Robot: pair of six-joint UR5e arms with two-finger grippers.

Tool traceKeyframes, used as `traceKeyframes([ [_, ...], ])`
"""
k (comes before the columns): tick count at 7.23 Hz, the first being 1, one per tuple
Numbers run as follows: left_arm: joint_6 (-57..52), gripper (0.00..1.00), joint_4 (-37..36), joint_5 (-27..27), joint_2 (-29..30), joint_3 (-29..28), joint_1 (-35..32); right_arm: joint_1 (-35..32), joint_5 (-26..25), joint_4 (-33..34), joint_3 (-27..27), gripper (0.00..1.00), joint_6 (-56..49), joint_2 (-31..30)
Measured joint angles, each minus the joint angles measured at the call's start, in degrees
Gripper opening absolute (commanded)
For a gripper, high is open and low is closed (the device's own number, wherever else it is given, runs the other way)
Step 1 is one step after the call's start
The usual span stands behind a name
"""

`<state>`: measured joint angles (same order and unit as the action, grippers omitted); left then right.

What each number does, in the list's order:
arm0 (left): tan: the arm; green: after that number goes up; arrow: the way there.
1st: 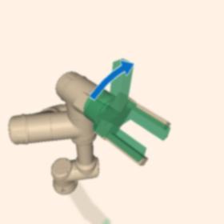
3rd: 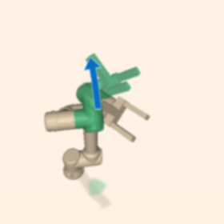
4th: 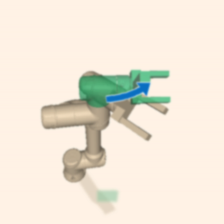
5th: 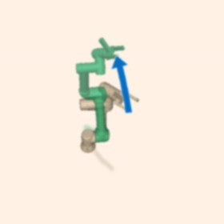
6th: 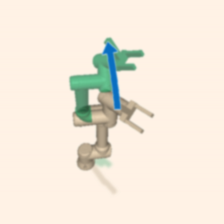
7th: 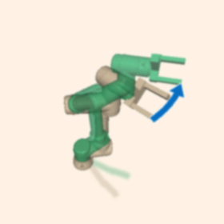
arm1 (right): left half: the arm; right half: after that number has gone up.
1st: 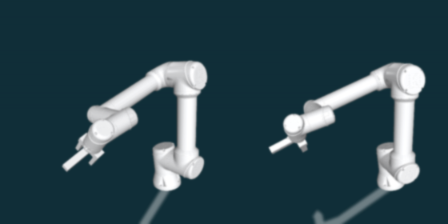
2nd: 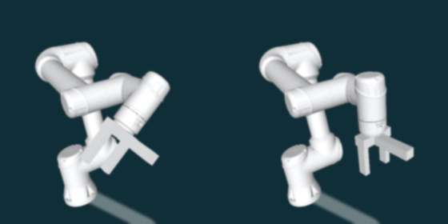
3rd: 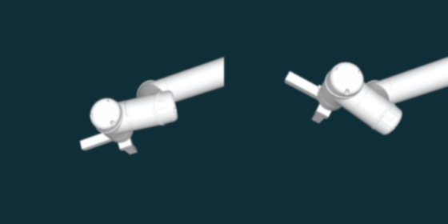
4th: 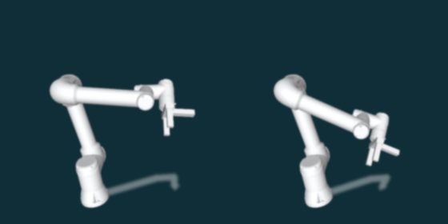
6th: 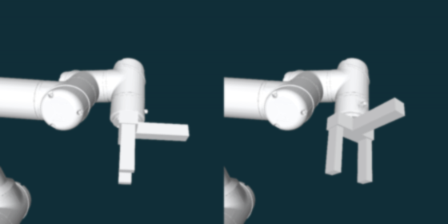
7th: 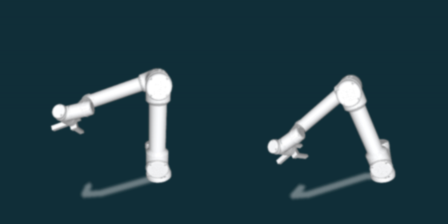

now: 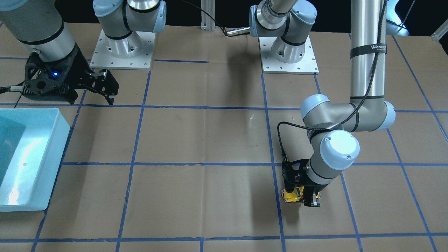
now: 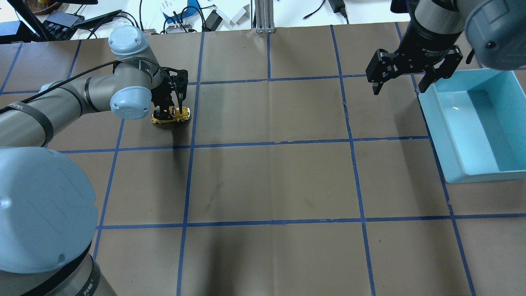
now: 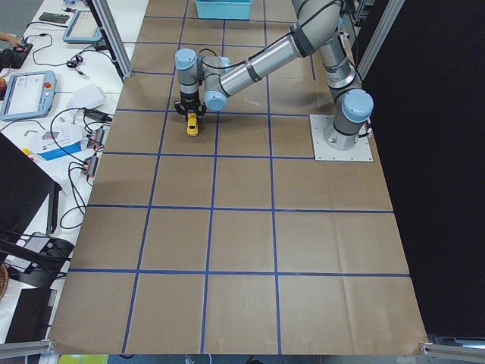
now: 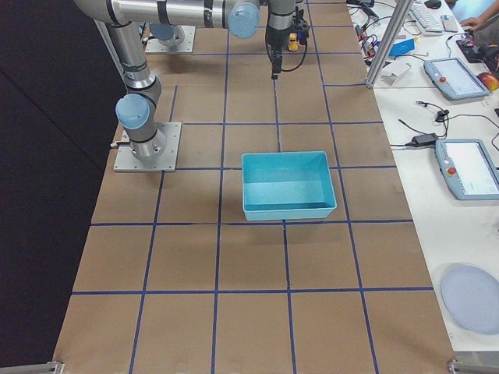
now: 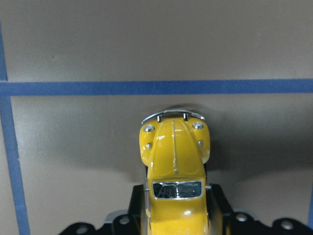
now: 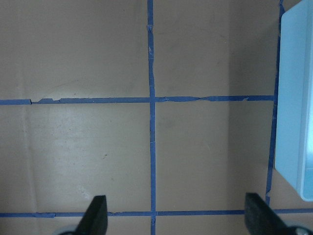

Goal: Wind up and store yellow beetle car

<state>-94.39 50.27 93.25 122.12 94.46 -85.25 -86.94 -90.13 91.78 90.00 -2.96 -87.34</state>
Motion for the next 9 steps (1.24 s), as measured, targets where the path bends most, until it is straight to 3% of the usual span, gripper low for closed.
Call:
traceKeyframes([
  [2,0.0,0.03,-0.1,0.0,-0.1,0.0,0.0,0.0,0.0,0.0,0.0,1.0,0.0,0.0],
  [9,0.5,0.0,0.6,0.4,-0.7,-0.7,-1.5,0.0,-0.1,0.0,0.0,1.0,0.0,0.1],
])
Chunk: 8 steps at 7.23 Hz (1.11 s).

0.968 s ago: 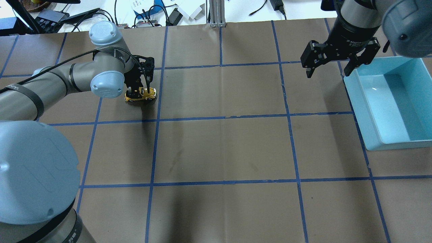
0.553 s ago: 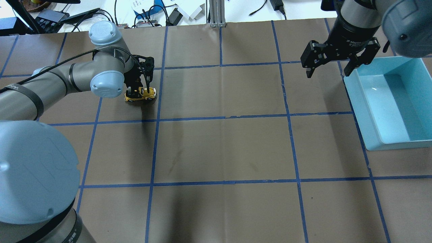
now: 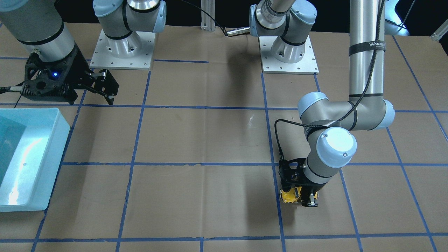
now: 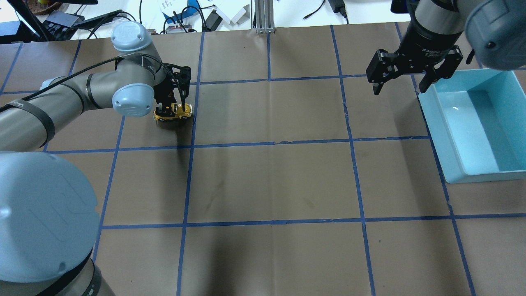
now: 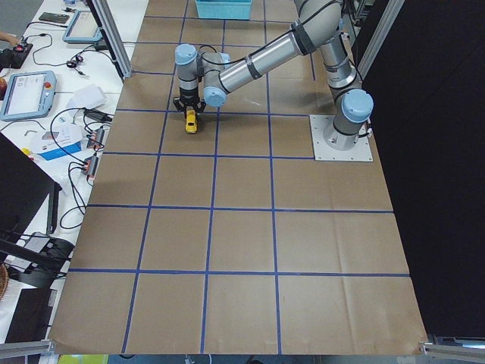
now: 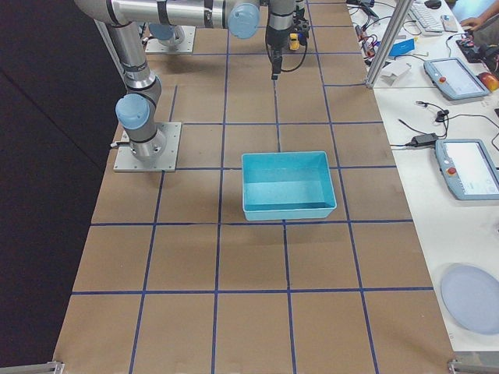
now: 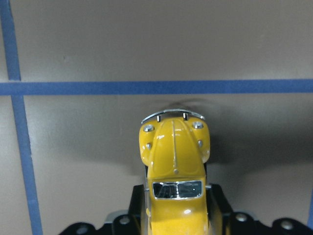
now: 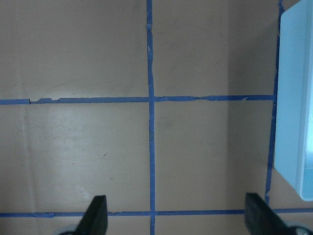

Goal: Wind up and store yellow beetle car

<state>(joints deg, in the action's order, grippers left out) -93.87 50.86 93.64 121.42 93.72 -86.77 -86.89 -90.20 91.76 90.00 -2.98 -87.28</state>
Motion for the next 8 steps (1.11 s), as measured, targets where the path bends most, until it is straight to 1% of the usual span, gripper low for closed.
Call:
traceKeyframes([
  [6,0.6,0.0,-0.5,0.0,0.5,0.7,-0.9,0.0,0.0,0.0,0.0,1.0,0.1,-0.1],
  [8,0.7,0.0,-0.6,1.1,0.7,0.7,-0.8,0.0,0.0,0.0,0.0,1.0,0.1,-0.1],
])
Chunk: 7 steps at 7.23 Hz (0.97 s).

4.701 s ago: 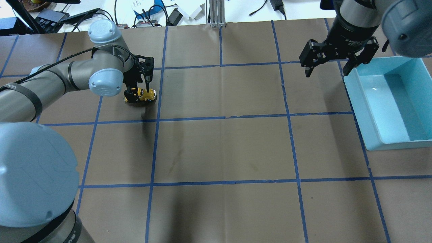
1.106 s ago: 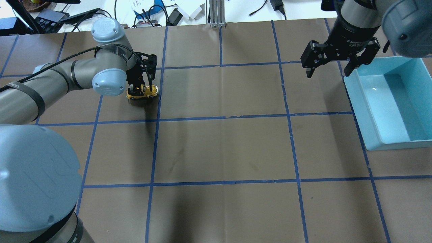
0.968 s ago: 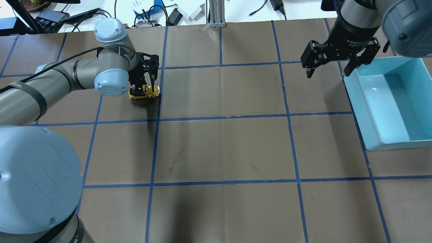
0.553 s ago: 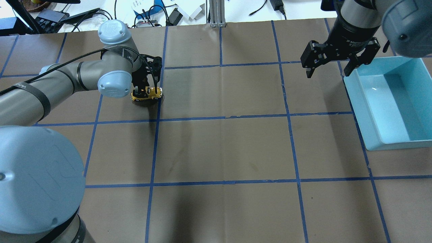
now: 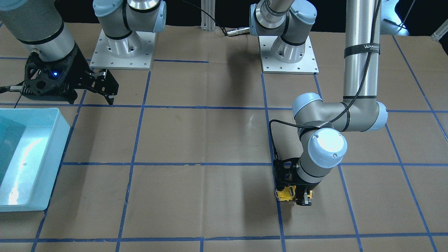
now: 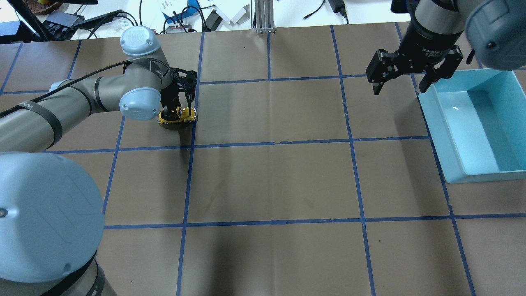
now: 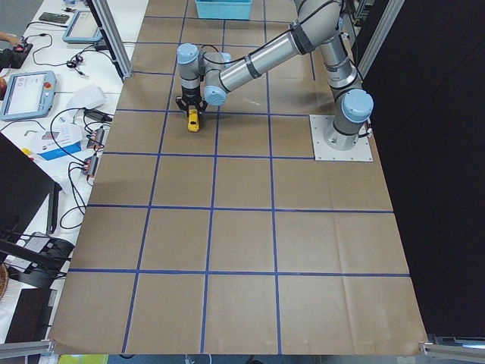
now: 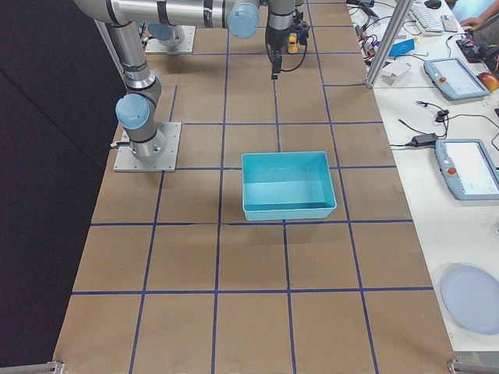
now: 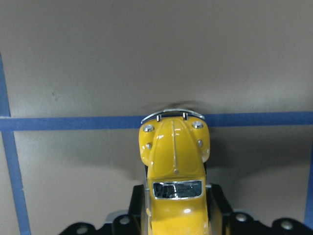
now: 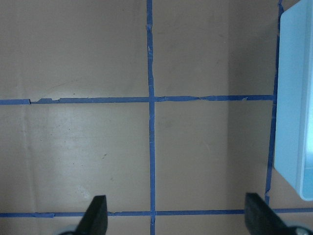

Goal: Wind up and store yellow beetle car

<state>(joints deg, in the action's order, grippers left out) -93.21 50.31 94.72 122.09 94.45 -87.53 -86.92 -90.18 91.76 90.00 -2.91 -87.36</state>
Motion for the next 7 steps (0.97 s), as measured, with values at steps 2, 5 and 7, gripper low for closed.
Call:
traceKeyframes([
  [2,-0.1,0.0,0.0,0.6,0.1,0.0,0.2,0.0,0.0,0.0,0.0,1.0,0.0,0.0],
  [5,-0.2,0.0,0.0,0.7,0.1,0.1,0.5,0.0,0.0,0.0,0.0,1.0,0.0,0.0],
  [7,-0.4,0.0,0.0,0.7,0.0,0.2,0.6,0.0,0.0,0.0,0.0,1.0,0.0,0.0],
])
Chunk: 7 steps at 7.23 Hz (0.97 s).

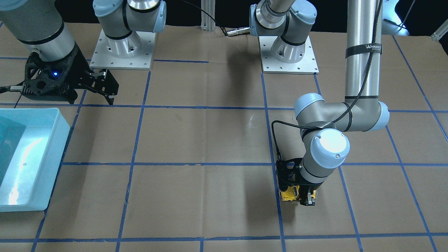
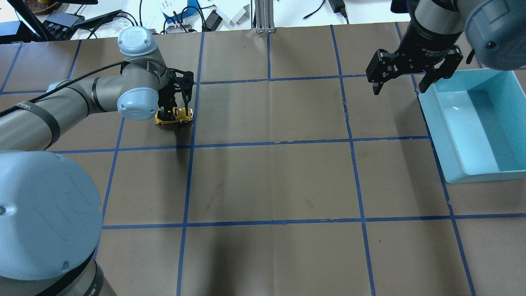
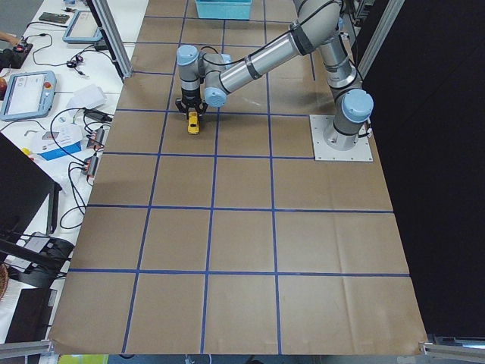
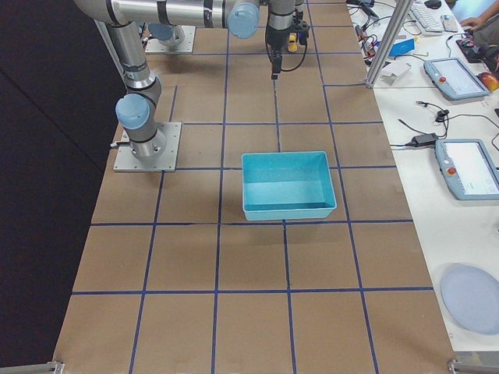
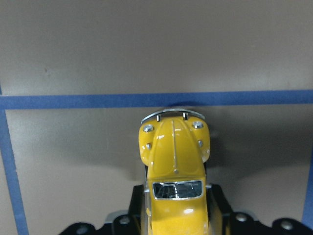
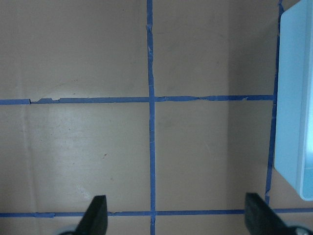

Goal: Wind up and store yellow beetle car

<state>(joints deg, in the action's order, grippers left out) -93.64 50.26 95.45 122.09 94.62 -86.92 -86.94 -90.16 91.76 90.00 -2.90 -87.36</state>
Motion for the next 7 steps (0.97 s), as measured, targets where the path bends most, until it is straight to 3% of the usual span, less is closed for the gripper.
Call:
traceKeyframes([
  [7,-0.6,0.0,-0.1,0.1,-0.1,0.6,1.7,0.0,0.1,0.0,0.0,1.0,0.0,0.1],
])
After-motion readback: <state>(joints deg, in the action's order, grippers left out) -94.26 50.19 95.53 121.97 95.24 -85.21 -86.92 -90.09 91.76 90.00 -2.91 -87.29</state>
